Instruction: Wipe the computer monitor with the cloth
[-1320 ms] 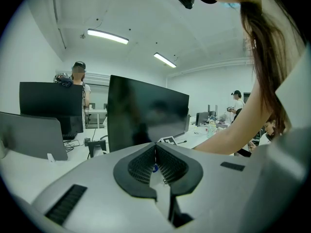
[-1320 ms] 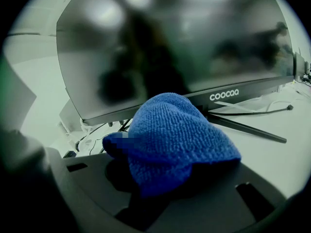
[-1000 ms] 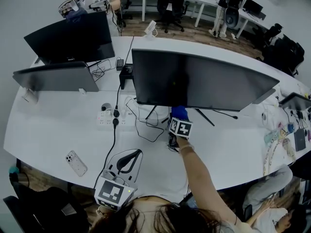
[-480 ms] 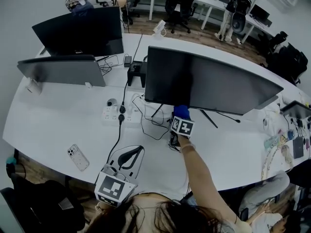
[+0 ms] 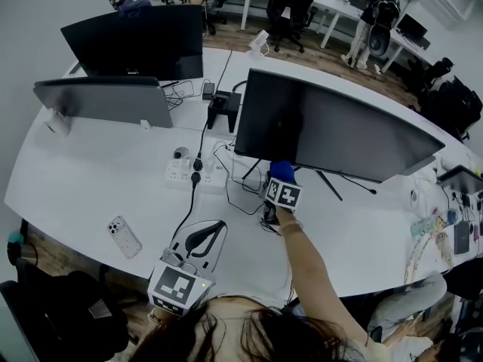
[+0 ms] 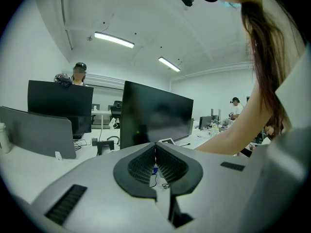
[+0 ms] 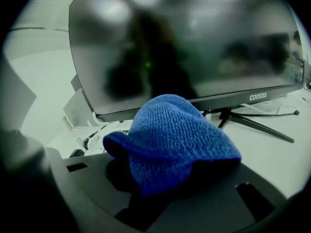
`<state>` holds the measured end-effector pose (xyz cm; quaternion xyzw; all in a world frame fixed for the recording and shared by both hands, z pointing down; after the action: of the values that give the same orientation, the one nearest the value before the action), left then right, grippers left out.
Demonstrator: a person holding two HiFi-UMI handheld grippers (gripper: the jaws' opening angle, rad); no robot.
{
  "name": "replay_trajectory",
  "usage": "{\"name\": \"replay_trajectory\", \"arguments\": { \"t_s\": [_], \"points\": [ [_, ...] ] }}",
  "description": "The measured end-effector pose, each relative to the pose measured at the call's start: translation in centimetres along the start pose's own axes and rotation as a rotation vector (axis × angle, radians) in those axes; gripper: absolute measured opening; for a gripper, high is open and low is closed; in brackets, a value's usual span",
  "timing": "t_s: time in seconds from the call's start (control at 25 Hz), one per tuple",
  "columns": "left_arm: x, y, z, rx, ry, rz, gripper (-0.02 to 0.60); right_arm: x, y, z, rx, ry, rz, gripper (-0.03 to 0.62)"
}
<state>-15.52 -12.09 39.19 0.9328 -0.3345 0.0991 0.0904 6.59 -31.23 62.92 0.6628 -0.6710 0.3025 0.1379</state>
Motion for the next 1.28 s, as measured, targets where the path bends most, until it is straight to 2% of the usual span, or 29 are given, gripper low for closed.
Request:
{"name": "replay_trajectory", "arguments": {
  "t_s": [0.96,1.28],
  "points": [
    [-2.8,2.7,-0.6,0.008,-0.012,0.013,0.009,0.9,4.3,0.0,-0.026,-0.001,0.023,0.1],
    [-3.7,3.2,-0.6,-0.029,0.0,0.038,0.009,1.4,5.6,-0.1,-0.045,0.005,0.034,0.1]
  ]
}}
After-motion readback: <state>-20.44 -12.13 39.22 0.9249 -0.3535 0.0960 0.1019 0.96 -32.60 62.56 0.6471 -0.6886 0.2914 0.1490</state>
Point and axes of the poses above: the fingertips, and each gripper's own axes: x forward along the fingers, y to its left, z out of its top, the point moved 2 cm from there along -x, backward along the fingers, and after that the axes turned 2 degrees about -x, right-handed, at the moved point
